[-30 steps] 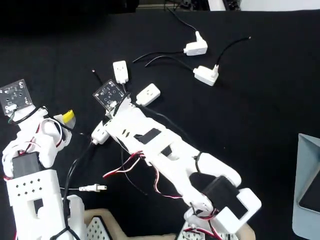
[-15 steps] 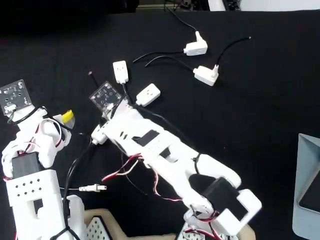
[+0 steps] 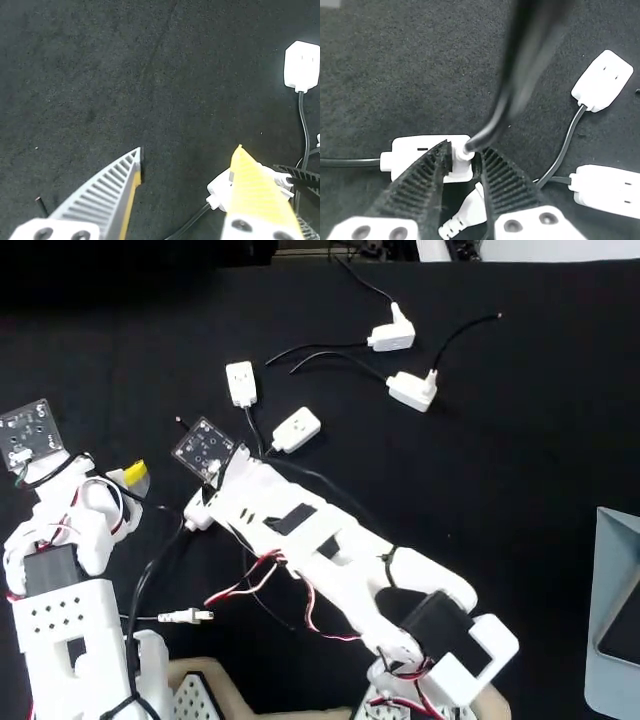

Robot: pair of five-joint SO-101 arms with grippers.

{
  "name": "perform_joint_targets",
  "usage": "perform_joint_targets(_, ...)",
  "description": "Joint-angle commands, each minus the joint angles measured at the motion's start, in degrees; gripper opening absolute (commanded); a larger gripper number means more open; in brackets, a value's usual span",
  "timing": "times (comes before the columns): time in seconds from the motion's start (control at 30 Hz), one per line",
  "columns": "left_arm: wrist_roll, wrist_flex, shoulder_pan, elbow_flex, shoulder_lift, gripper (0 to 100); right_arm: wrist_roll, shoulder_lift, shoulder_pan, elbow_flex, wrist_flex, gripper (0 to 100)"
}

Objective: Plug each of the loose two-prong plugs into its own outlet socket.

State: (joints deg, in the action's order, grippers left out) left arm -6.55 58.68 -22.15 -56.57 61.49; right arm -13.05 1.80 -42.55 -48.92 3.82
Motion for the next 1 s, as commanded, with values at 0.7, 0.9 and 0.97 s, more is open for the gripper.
perform_joint_targets(0.7,0.4,0.1,-0.5,0.2,0.7,28,3.4,1.3,6.2,8.2,6.9,1.1)
perform_joint_targets(0.9,0.4,0.1,-0.4,0.2,0.7,28,11.7,14.4,15.3,8.0,6.9,1.2)
perform_joint_targets(0.97,0.4,0.1,-0.4,0.1,0.7,28,13.5,16.7,18.8,8.0,6.9,1.3)
